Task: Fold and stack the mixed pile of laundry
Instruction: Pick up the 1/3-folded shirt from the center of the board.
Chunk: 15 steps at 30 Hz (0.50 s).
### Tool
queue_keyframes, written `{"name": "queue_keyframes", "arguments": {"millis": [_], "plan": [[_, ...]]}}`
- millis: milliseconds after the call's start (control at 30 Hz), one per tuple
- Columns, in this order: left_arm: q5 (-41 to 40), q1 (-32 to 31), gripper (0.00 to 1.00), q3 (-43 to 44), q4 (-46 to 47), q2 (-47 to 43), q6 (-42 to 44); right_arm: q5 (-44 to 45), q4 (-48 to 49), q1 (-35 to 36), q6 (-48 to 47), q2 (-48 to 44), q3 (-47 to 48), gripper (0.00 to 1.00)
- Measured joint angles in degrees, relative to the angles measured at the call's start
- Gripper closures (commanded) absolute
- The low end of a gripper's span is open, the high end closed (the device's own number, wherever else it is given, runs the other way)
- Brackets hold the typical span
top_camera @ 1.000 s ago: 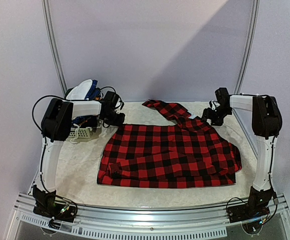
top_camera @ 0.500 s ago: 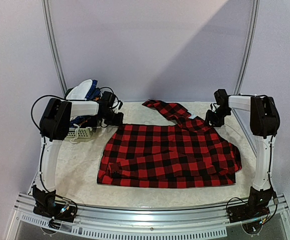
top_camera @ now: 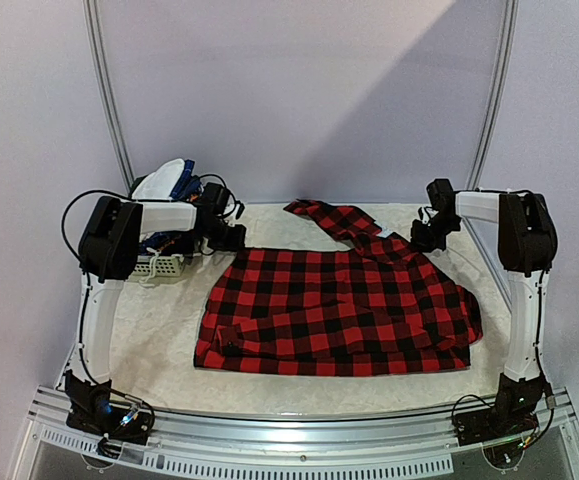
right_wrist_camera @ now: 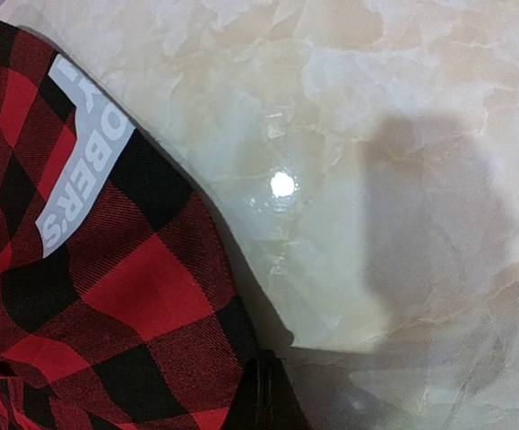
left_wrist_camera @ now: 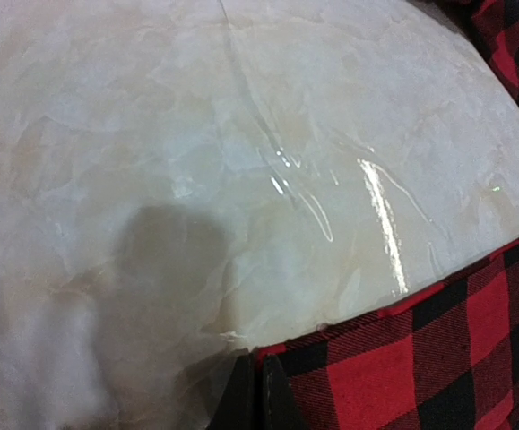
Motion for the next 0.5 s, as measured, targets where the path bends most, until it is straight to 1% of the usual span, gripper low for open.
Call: {"name": "queue_keyframes", "arguments": {"millis": [233, 500], "plan": [[1.0, 0.0, 1.0, -2.3, -0.7, -1.9, -0.7, 0.0, 0.3, 0.0, -0.1, -1.3, -0.6, 1.0], [2.2, 0.0, 1.0, -5.4, -1.7, -7.8, -1.3, -1.2, 2.2, 0.0, -0.3, -10.3, -5.5, 1.0]]}}
